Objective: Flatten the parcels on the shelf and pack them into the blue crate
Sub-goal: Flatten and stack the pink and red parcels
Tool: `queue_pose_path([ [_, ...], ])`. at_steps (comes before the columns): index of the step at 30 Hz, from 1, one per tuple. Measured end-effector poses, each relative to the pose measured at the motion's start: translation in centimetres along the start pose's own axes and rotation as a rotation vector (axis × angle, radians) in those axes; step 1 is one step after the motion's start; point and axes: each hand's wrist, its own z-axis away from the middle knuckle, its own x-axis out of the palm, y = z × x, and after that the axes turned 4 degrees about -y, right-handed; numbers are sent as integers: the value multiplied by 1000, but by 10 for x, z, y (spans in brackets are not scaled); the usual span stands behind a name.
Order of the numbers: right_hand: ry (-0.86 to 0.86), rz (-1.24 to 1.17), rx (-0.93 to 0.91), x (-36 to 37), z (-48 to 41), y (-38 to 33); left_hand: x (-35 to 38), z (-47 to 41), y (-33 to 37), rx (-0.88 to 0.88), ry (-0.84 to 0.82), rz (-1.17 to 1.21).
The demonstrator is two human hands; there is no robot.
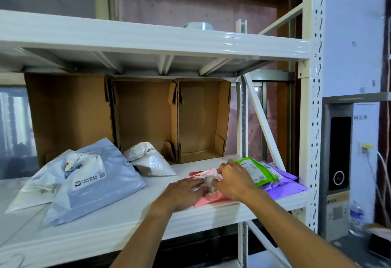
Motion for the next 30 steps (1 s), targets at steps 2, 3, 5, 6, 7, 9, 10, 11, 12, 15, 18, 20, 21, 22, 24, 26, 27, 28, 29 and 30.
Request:
queue_pose_path([
  [2, 25, -9, -54, 6, -4, -6, 0, -2, 0, 7, -11, -29],
  [3, 1, -21, -81, 8, -5, -10, 1, -3, -1, 8, -9, -42],
  [5, -77, -38, -127, 13, -8, -15, 2, -3, -6, -23, 82, 1],
  [6, -117, -41, -125, 17, -9, -17, 2, -4, -9, -43, 151, 36],
  [7, -132, -35, -114, 20, -9, -17, 2, -3, -9, -48, 207, 62],
  [9, -108, -7, -72, 28, -9, -16, 2, -3, -9, -58, 255, 79],
  [10, -76, 3, -43, 32, -8, -15, 1, -4, -8, -63, 262, 94],
  [11, -45, 6, -19, 35, -9, -14, 1, -5, -7, -63, 264, 106],
  [12, -20, 6, -3, 36, -9, -14, 1, -6, -8, -57, 258, 114],
  [15, -16, -17, -25, 39, -9, -14, 2, -6, -8, 5, 146, 47],
  [18, -61, -28, -111, 42, -14, -10, 5, -10, -8, 36, -83, -109],
  [20, -100, 20, -124, 44, -19, -7, 6, -17, -10, 17, -141, -145],
  [21, -122, 37, -127, 46, -21, -6, 6, -19, -10, 7, -149, -149],
  [22, -143, 52, -133, 46, -22, -7, 6, -20, -11, -2, -148, -151],
  [24, -192, 89, -153, 45, -23, -7, 5, -19, -9, -8, -146, -146],
  [26, -259, 120, -168, 44, -28, -8, 4, -16, -8, -9, -146, -143],
  [27, -305, 131, -169, 42, -30, -8, 2, -14, -6, -8, -150, -146],
  [28, -354, 138, -170, 40, -33, -8, 1, -12, -4, -6, -154, -148],
  [29, -399, 134, -173, 39, -35, -10, -1, -9, -2, -6, -162, -150],
  [30, -434, 129, -174, 37, -37, -9, -2, -7, 1, -8, -171, -154],
])
